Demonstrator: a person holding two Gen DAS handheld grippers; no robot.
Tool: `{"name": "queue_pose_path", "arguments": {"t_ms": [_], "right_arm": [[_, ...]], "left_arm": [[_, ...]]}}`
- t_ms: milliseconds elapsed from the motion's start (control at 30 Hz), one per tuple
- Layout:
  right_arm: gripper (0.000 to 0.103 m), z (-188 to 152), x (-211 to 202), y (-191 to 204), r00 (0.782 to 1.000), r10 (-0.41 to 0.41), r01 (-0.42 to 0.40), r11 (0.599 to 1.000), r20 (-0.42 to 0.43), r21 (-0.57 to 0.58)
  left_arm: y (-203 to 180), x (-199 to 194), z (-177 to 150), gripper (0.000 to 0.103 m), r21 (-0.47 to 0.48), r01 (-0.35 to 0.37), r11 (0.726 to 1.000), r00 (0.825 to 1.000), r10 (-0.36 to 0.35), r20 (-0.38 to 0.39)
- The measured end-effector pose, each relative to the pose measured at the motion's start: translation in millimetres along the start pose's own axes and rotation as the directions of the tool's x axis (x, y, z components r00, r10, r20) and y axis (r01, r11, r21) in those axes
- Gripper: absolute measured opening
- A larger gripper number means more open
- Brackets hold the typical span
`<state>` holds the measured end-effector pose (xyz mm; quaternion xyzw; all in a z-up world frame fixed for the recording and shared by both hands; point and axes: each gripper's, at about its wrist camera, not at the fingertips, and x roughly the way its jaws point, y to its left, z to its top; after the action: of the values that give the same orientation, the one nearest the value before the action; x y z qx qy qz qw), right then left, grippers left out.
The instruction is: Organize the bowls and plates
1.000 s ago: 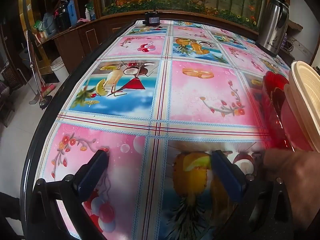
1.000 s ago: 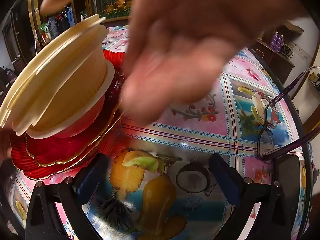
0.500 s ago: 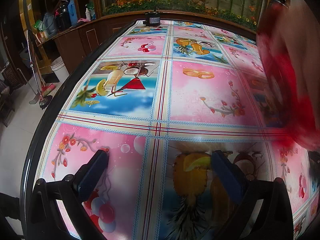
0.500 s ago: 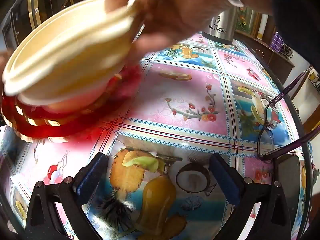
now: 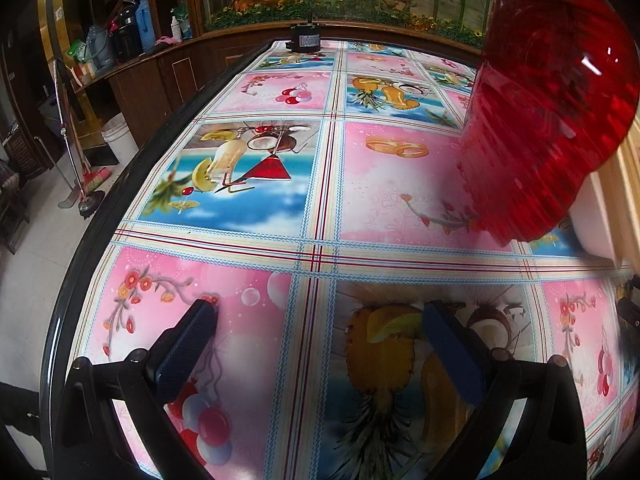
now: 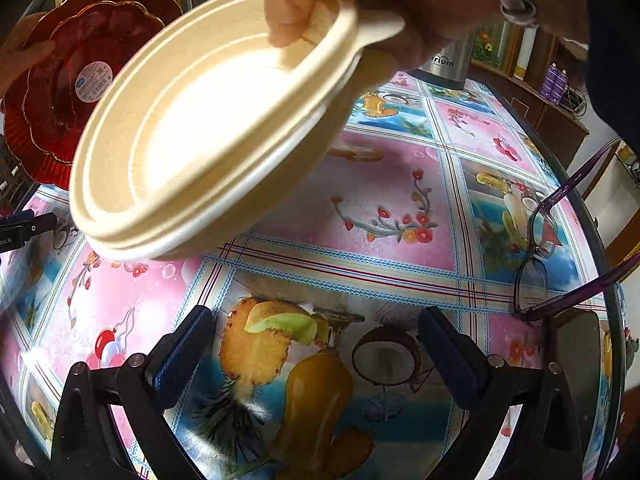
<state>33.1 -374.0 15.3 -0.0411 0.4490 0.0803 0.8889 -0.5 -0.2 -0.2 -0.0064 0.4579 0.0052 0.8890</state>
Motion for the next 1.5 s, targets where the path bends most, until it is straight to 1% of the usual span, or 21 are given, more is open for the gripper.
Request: {"name": "queue_pose_path", "arguments": {"t_ms": [1500], "right_arm": [[0.103,-0.7,-0.6,1.0,1.0,0.0,0.0,1.0,0.0,0.0]], "left_arm": [[-1.8,1.0,1.5,0.103,0.0,0.0,1.0,1.0,0.0,0.001]]}}
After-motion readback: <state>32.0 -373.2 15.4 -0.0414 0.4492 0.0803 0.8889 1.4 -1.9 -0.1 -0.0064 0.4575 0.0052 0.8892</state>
